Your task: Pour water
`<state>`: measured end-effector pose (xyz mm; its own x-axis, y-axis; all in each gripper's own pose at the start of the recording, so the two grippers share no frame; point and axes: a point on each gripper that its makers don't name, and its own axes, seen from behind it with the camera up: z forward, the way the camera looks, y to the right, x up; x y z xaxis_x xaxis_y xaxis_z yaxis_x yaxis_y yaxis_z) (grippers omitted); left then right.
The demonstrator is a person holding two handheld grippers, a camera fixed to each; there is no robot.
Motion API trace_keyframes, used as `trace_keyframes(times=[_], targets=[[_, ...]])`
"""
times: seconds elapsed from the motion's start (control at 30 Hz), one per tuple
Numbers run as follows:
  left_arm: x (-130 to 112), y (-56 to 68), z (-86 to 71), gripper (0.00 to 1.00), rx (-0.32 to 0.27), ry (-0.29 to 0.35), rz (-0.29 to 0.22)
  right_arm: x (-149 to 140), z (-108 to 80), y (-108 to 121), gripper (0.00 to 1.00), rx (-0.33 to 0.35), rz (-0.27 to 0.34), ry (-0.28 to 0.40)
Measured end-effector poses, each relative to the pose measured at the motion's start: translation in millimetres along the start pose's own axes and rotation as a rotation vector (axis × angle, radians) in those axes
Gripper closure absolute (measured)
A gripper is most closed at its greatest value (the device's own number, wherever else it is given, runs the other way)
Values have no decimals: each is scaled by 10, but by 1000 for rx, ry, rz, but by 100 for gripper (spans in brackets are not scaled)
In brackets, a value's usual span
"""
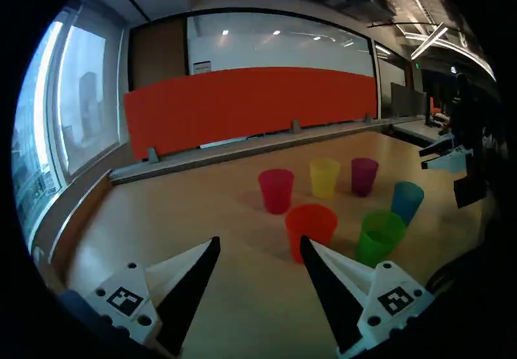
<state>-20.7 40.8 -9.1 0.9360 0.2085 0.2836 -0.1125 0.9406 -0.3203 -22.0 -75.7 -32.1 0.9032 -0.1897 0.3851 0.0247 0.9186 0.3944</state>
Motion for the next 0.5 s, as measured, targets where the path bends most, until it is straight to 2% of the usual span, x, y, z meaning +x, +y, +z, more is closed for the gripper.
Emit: trace_keyframes(times=[0.27, 0.5], targets=[[201, -181, -49, 9, 82, 77, -43, 206, -20, 201, 1, -127, 26, 97], [398, -289, -118, 9, 144, 152, -86, 451, -87, 364, 1, -235, 47, 215]])
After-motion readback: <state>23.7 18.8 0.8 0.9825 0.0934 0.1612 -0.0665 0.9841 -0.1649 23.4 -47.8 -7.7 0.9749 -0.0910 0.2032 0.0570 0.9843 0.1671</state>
